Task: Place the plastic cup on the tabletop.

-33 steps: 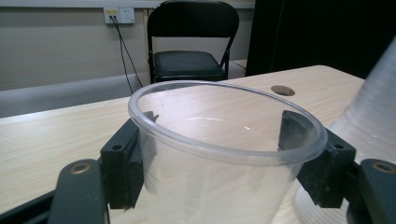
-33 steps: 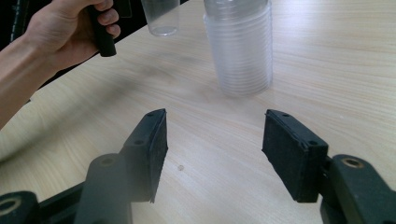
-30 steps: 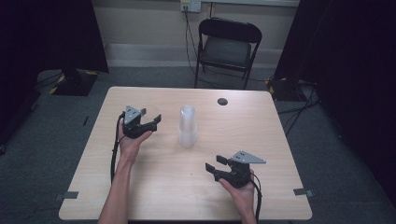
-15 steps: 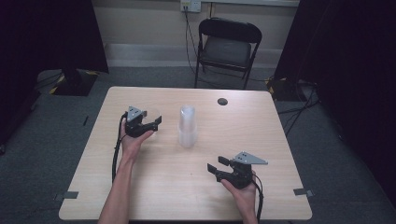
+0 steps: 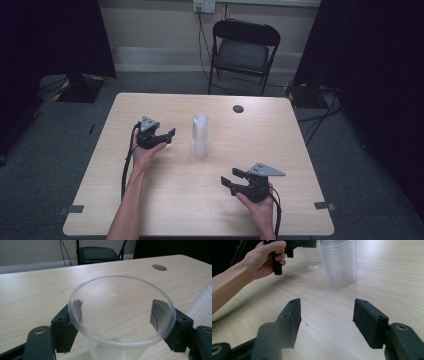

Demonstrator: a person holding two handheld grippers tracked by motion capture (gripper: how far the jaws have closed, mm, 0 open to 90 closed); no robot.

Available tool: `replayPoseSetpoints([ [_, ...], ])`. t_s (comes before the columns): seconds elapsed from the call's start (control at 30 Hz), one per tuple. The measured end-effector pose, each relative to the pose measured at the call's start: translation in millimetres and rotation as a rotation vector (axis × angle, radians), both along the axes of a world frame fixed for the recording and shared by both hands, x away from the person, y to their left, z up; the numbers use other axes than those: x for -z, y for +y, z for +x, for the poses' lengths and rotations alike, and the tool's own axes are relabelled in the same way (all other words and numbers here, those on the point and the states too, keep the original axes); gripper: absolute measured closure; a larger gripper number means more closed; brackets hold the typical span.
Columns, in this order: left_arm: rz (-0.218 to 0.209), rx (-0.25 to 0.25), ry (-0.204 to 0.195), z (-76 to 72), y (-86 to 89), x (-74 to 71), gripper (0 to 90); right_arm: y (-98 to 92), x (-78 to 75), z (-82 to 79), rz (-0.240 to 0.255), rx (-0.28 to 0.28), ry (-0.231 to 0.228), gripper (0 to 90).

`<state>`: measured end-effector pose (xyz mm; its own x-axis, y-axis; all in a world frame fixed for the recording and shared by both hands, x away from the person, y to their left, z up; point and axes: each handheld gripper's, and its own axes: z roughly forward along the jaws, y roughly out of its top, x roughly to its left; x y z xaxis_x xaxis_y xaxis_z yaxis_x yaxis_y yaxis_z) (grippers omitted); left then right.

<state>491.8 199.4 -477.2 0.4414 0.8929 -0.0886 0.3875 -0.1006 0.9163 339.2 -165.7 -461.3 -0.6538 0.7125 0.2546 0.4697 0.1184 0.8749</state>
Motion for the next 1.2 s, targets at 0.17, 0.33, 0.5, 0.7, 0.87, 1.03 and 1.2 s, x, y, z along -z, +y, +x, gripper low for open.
replayPoseSetpoints([
  [0.17, -0.019, 0.0, 0.027, -0.3, 1.5, 2.6, 22.0, 0.3, -0.1, 0.0, 0.006, -0.001, -0.003, 38.9],
  [0.33, -0.033, 0.003, 0.05, -1.3, 4.5, 1.8, 17.1, 0.1, 0.2, 0.2, 0.001, -0.001, -0.008, 38.0],
  [0.5, -0.052, 0.01, 0.078, -3.8, 4.4, 0.1, 16.0, -0.9, 0.7, 0.8, 0.006, 0.009, -0.008, 37.6],
  [0.7, -0.041, 0.007, 0.113, -7.5, 4.4, -2.5, 15.9, -2.4, 2.5, 1.9, 0.008, 0.023, -0.011, 37.5],
  [0.87, 0.022, 0.014, 0.109, -11.8, 2.2, -7.0, 15.9, -3.6, 2.0, 2.2, 0.016, 0.026, -0.014, 37.4],
  [1.03, 0.007, -0.003, 0.087, -18.8, 4.9, -5.3, 16.5, -6.4, 0.8, 1.8, 0.013, 0.03, -0.015, 37.9],
  [1.2, 0.031, 0.005, 0.092, -27.6, 6.2, -10.9, 16.1, -8.0, 0.7, 2.2, 0.015, 0.041, -0.017, 37.7],
])
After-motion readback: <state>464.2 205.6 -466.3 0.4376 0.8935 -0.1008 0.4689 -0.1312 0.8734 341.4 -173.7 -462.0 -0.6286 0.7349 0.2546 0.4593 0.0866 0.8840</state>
